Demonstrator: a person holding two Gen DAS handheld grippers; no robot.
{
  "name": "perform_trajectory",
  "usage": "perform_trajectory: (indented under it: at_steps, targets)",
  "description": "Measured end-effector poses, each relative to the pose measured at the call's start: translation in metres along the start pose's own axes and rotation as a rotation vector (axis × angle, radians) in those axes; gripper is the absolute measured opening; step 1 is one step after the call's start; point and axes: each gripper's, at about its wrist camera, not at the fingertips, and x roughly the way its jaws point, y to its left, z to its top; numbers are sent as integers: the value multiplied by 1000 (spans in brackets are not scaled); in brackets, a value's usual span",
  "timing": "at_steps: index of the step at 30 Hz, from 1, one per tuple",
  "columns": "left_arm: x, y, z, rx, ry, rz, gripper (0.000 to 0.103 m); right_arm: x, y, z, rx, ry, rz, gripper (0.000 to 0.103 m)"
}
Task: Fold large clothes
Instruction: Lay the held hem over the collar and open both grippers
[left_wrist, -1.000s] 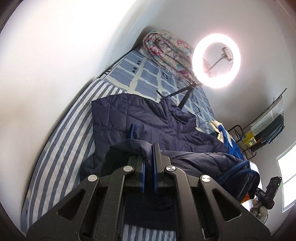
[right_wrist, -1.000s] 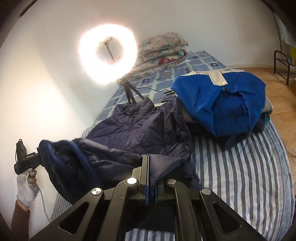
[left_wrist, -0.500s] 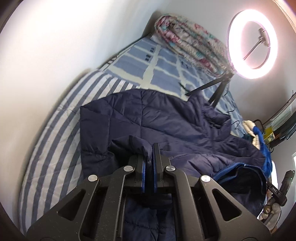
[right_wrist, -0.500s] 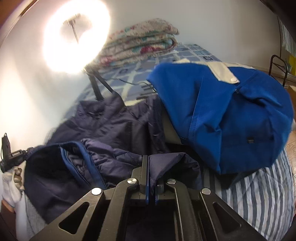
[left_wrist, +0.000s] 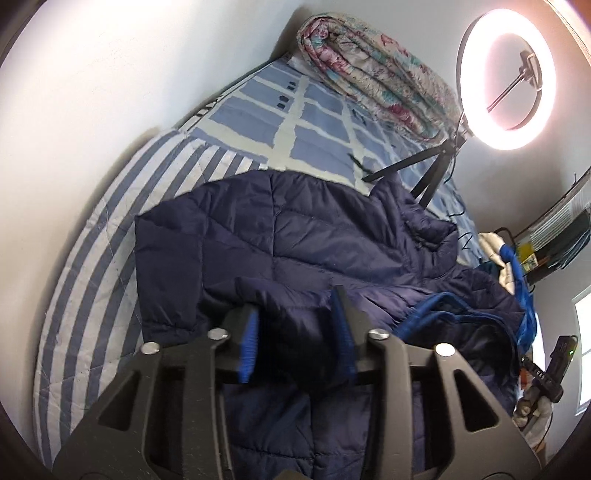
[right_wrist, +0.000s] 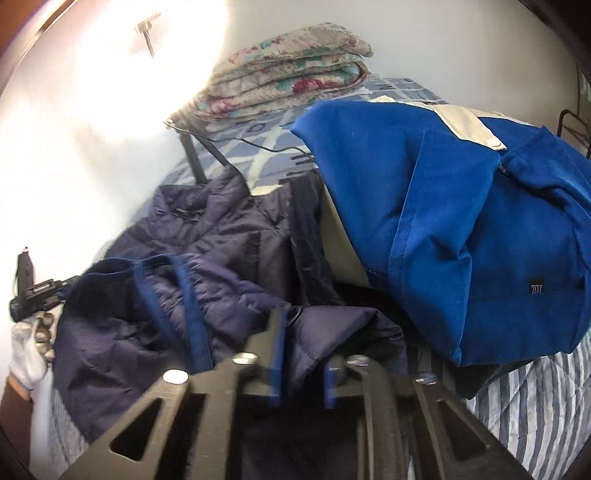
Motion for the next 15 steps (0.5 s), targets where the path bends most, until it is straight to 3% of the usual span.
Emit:
perform_trajectory:
  at_steps: [4, 7, 9, 11, 15]
  targets:
    - [-21, 0, 10, 14, -37, -24, 56, -25, -6, -4, -4, -57, 33, 50]
    - [-43, 7, 20, 19, -89, -20, 57, -45, -15, -8, 4, -116, 52, 58]
    - [-48, 13, 22, 38, -97, 7, 57, -51, -17, -11, -35, -131, -2, 61]
    - [-44, 18, 19, 85, -68, 29, 57, -48, -19, -13, -66, -120, -30, 63]
    - [-15, 25, 9, 104, 63, 57, 57, -33, -15, -12, -106, -82, -54, 64]
